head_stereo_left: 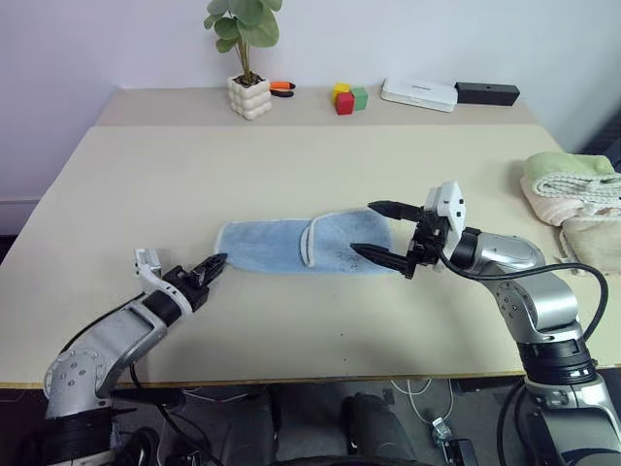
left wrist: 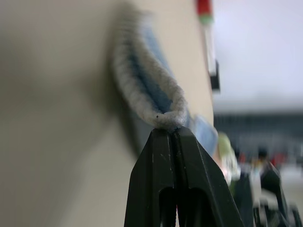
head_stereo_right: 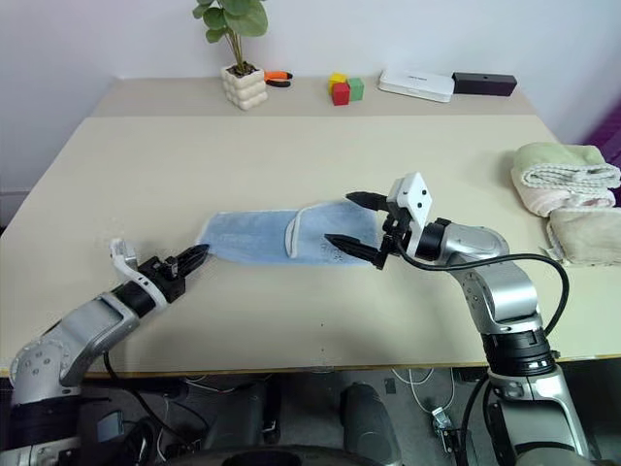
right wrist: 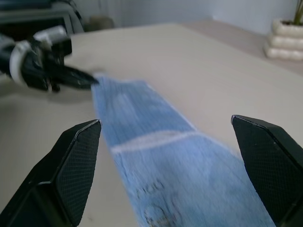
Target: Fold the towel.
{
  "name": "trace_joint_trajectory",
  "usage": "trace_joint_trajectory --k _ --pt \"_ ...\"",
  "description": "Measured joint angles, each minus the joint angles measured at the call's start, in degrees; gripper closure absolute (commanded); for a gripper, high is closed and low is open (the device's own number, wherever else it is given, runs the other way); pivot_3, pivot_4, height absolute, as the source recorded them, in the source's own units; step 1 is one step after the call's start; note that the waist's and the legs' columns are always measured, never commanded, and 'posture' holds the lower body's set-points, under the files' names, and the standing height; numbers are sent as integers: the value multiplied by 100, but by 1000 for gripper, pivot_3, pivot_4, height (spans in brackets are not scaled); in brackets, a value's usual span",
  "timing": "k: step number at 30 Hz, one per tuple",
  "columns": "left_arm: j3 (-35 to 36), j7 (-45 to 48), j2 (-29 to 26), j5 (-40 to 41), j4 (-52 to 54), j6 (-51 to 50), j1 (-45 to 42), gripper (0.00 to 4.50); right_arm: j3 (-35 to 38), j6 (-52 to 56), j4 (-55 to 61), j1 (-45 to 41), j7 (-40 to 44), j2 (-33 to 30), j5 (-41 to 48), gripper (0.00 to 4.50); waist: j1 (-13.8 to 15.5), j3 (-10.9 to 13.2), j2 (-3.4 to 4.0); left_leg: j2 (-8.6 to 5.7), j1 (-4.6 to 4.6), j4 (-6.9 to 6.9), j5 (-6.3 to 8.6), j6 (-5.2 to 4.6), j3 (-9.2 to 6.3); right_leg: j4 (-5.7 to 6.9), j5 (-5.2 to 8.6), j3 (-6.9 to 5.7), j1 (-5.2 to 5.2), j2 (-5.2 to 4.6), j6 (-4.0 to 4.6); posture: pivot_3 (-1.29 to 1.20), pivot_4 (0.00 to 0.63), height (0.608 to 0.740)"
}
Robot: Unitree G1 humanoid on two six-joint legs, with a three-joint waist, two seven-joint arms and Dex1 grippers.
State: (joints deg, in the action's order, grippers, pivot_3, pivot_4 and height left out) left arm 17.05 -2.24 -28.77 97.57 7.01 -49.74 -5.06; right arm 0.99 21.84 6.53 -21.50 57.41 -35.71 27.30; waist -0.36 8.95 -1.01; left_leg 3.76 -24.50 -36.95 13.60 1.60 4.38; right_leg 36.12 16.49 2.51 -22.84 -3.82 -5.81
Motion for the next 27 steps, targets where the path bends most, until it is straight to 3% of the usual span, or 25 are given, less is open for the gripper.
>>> trace_joint_trajectory --k 5,10,19,27 --pt "-570 1546 -340 -1055 281 -258 -684 4480 567 -17 -295 392 442 -617 133 0 -17 2 -1 -12 -3 -2 14 -24 22 -15 -4 10 3 -12 3 0 150 735" --pt "-1459 2981 -459 -2521 209 -115 -1437 4480 925 -32 -336 670 607 -829 232 0 -43 7 -1 -1 2 0 13 -23 13 -10 -5 13 1 11 0 0 150 735" --pt "-2864 4491 788 -4552 -1002 414 -2898 4480 1334 -103 -301 1173 536 -967 229 0 15 15 -10 -5 -5 -9 12 -23 9 -9 -7 16 3 16 -9 0 150 735" --pt "-3215 4993 1755 -5776 -2231 875 -3720 4480 1692 -140 -160 1555 495 -1061 250 0 -16 19 -16 -4 -4 -9 12 -24 1 -7 -9 17 3 21 -32 0 150 735"
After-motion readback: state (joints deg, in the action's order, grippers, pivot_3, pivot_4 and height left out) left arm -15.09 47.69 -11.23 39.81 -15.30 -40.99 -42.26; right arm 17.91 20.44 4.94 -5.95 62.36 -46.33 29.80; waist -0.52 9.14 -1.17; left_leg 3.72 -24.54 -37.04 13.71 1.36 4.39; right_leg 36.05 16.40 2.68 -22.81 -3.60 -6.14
